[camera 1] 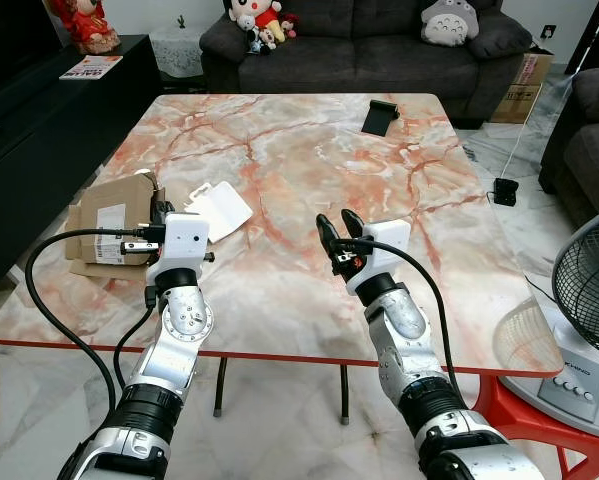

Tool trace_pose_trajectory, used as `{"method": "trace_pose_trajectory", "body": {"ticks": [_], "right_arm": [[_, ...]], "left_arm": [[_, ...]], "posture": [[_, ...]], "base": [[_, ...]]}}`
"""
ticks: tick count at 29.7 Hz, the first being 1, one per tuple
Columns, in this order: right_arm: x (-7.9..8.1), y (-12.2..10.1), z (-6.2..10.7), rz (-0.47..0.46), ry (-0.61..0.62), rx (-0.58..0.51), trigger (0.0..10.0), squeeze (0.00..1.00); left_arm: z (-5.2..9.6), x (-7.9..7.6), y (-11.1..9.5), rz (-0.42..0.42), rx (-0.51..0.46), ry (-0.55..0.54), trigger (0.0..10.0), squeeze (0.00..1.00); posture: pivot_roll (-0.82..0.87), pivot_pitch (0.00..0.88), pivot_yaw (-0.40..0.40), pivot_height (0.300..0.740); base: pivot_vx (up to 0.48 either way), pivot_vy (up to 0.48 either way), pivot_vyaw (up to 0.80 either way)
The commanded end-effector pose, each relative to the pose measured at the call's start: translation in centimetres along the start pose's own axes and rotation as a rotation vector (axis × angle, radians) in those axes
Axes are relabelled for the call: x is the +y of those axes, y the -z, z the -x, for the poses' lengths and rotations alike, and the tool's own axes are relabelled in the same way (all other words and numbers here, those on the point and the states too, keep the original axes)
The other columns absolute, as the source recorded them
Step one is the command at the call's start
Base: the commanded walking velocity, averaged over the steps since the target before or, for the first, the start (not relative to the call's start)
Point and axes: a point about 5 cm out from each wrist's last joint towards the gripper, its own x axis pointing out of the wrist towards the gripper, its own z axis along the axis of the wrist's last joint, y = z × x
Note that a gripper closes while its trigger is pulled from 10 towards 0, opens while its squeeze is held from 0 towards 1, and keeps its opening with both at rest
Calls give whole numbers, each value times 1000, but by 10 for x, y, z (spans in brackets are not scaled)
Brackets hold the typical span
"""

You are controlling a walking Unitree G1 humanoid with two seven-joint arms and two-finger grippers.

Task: Picking trash to rubbish bin

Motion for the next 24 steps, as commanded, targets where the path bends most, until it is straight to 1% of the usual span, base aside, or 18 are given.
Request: {"method": "trace_pose_trajectory", "body": {"ticks": [1, 24], "right_arm": [[2, -4, -2, 12, -8, -21, 10000, 0], [0, -1, 1, 15, 0, -9, 10000, 0]], "left_arm": [[0, 5, -1, 10, -8, -25, 10000, 0], [2, 5, 1, 17, -1, -16, 10000, 0]], "posture": [[54, 31, 32, 740], [51, 37, 34, 740]], "base": [[0, 0, 800], [0, 0, 800]]}}
